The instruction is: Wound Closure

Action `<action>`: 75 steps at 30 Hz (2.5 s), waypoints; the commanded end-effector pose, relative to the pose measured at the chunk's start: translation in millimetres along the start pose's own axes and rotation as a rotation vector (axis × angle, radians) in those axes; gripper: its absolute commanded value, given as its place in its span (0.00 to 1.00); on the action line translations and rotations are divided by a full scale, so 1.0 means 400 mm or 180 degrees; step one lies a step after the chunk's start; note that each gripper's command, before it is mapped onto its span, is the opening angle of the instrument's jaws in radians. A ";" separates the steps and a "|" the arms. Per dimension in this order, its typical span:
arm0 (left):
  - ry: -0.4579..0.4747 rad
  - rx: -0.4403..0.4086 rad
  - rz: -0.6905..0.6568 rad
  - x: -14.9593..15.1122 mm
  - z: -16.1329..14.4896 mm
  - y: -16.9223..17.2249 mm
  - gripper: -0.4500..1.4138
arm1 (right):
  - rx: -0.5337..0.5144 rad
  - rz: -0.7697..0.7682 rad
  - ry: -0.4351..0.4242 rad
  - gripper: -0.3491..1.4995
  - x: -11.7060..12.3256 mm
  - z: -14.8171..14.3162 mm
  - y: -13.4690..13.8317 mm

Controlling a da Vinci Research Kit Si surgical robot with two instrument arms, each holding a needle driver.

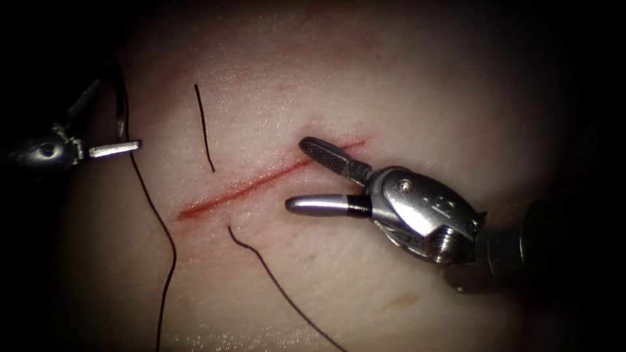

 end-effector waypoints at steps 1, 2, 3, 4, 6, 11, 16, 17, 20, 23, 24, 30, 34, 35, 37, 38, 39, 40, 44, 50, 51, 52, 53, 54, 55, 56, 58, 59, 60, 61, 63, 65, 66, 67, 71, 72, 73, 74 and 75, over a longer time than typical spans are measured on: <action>0.0007 -0.0009 -0.0001 -0.0008 0.0002 0.0027 0.69 | 0.0007 0.0007 -0.0003 0.78 -0.0028 0.0005 -0.0018; 0.0015 -0.0013 0.0007 -0.0004 -0.0012 0.0037 0.69 | 0.0010 0.0006 -0.0003 0.78 -0.0029 0.0004 -0.0020; 0.0015 -0.0013 0.0007 -0.0004 -0.0012 0.0037 0.69 | 0.0010 0.0006 -0.0003 0.78 -0.0029 0.0004 -0.0020; 0.0032 -0.0017 0.0030 0.0007 -0.0048 0.0068 0.69 | 0.0019 0.0008 -0.0012 0.78 -0.0027 0.0000 -0.0020; 0.0039 -0.0015 0.0041 0.0017 -0.0066 0.0088 0.69 | 0.0022 0.0012 -0.0013 0.78 -0.0024 -0.0003 -0.0019; 0.0106 -0.0029 0.0049 0.0091 -0.0090 0.0168 0.65 | -0.0213 -0.0415 -0.0237 0.60 -0.0004 -0.0046 -0.0037; 0.0177 -0.0220 0.0074 0.0169 -0.0048 0.0281 0.59 | -0.0179 -0.1037 -0.0604 0.14 0.0031 -0.0098 -0.0039; 0.0171 -0.0258 0.0082 0.0177 -0.0039 0.0299 0.59 | -0.0156 -0.1053 -0.0654 0.14 0.0036 -0.0105 -0.0035; 0.0143 -0.0395 0.0112 0.0200 -0.0006 0.0360 0.58 | -0.0185 -0.1113 -0.0854 0.05 0.0045 -0.0127 -0.0025; 0.0083 -0.0567 0.0159 0.0214 0.0040 0.0429 0.56 | -0.0270 -0.1166 -0.1089 0.24 0.0048 -0.0147 -0.0021; 0.0055 -0.0610 0.0192 0.0216 0.0052 0.0445 0.55 | -0.0281 -0.1169 -0.1158 0.39 0.0048 -0.0149 -0.0021; -0.0197 -0.0650 0.0559 0.0210 0.0119 0.0520 0.54 | -0.0375 -0.1168 -0.1333 0.93 0.0047 -0.0150 -0.0024; -0.0318 -0.0606 0.0975 0.0207 0.0140 0.0552 0.53 | -0.0387 -0.1165 -0.1307 0.96 0.0048 -0.0150 -0.0024; -0.0349 -0.0575 0.1115 0.0209 0.0144 0.0562 0.53 | -0.0387 -0.1165 -0.1307 0.96 0.0048 -0.0150 -0.0024; -0.0496 -0.0488 0.1401 0.0216 0.0152 0.0584 0.53 | -0.0377 -0.1163 -0.1288 0.96 0.0048 -0.0150 -0.0023; -0.0530 -0.0466 0.1480 0.0218 0.0155 0.0589 0.55 | -0.0377 -0.1163 -0.1288 0.96 0.0048 -0.0150 -0.0023; -0.0569 -0.0441 0.1539 0.0220 0.0159 0.0594 0.56 | -0.0369 -0.1162 -0.1282 0.96 0.0048 -0.0150 -0.0023; -0.0587 -0.0430 0.1633 0.0223 0.0163 0.0601 0.57 | -0.0361 -0.1162 -0.1277 0.96 0.0048 -0.0150 -0.0024; -0.0635 -0.0399 0.1841 0.0238 0.0174 0.0627 0.58 | -0.0340 -0.1181 -0.1265 0.96 0.0047 -0.0152 -0.0024; -0.0697 -0.0361 0.2149 0.0262 0.0197 0.0670 0.58 | -0.0292 -0.1120 -0.1208 0.96 0.0045 -0.0151 -0.0026; -0.0707 -0.0352 0.2190 0.0261 0.0204 0.0677 0.58 | -0.0284 -0.1121 -0.1202 0.96 0.0044 -0.0151 -0.0027; -0.0713 -0.0344 0.2193 0.0260 0.0210 0.0682 0.58 | -0.0279 -0.1103 -0.1195 0.96 0.0043 -0.0151 -0.0027; -0.0720 -0.0335 0.2197 0.0258 0.0216 0.0688 0.58 | -0.0270 -0.1104 -0.1189 0.96 0.0042 -0.0151 -0.0028; -0.0737 -0.0321 0.2222 0.0255 0.0223 0.0695 0.58 | -0.0262 -0.1105 -0.1182 0.95 0.0041 -0.0152 -0.0029; -0.0744 -0.0314 0.2246 0.0253 0.0229 0.0702 0.58 | -0.0264 -0.1089 -0.1181 0.95 0.0040 -0.0152 -0.0030; -0.0726 -0.0309 0.2253 0.0249 0.0239 0.0716 0.58 | -0.0242 -0.1072 -0.1161 0.95 0.0037 -0.0152 -0.0032; -0.0679 -0.0311 0.2265 0.0246 0.0255 0.0739 0.58 | -0.0234 -0.1078 -0.1154 0.95 0.0033 -0.0152 -0.0035; -0.0639 -0.0317 0.2273 0.0245 0.0263 0.0756 0.58 | -0.0222 -0.1061 -0.1142 0.95 0.0030 -0.0152 -0.0035; -0.0624 -0.0319 0.2278 0.0246 0.0265 0.0763 0.58 | -0.0223 -0.1062 -0.1142 0.95 0.0029 -0.0151 -0.0034; -0.0600 -0.0320 0.2289 0.0248 0.0267 0.0780 0.58 | -0.0219 -0.1045 -0.1136 0.95 0.0026 -0.0151 -0.0032; -0.0564 -0.0330 0.2299 0.0254 0.0262 0.0796 0.57 | -0.0223 -0.1028 -0.1136 0.95 0.0023 -0.0151 -0.0029; -0.0561 -0.0333 0.2298 0.0264 0.0255 0.0799 0.55 | -0.0215 -0.1031 -0.1129 0.95 0.0020 -0.0151 -0.0028; -0.0552 -0.0338 0.2297 0.0265 0.0255 0.0800 0.55 | -0.0217 -0.1013 -0.1129 0.94 0.0019 -0.0151 -0.0029; -0.0543 -0.0341 0.2297 0.0267 0.0255 0.0802 0.55 | -0.0217 -0.1014 -0.1128 0.94 0.0018 -0.0151 -0.0029; -0.0443 -0.0387 0.2328 0.0272 0.0258 0.0806 0.32 | -0.0209 -0.1015 -0.1122 0.94 0.0017 -0.0151 -0.0030; -0.0393 -0.0499 0.2323 0.0275 0.0255 0.0802 0.00 | -0.0200 -0.1014 -0.1116 0.93 0.0018 -0.0152 -0.0031; -0.0393 -0.0499 0.2323 0.0275 0.0255 0.0802 0.00 | -0.0200 -0.1014 -0.1116 0.93 0.0018 -0.0152 -0.0031; -0.0341 -0.0574 0.2314 0.0280 0.0247 0.0792 0.00 | -0.0189 -0.1013 -0.1110 0.93 0.0018 -0.0154 -0.0031; -0.0299 -0.0603 0.2307 0.0285 0.0238 0.0782 0.00 | -0.0178 -0.1012 -0.1105 0.91 0.0018 -0.0156 -0.0031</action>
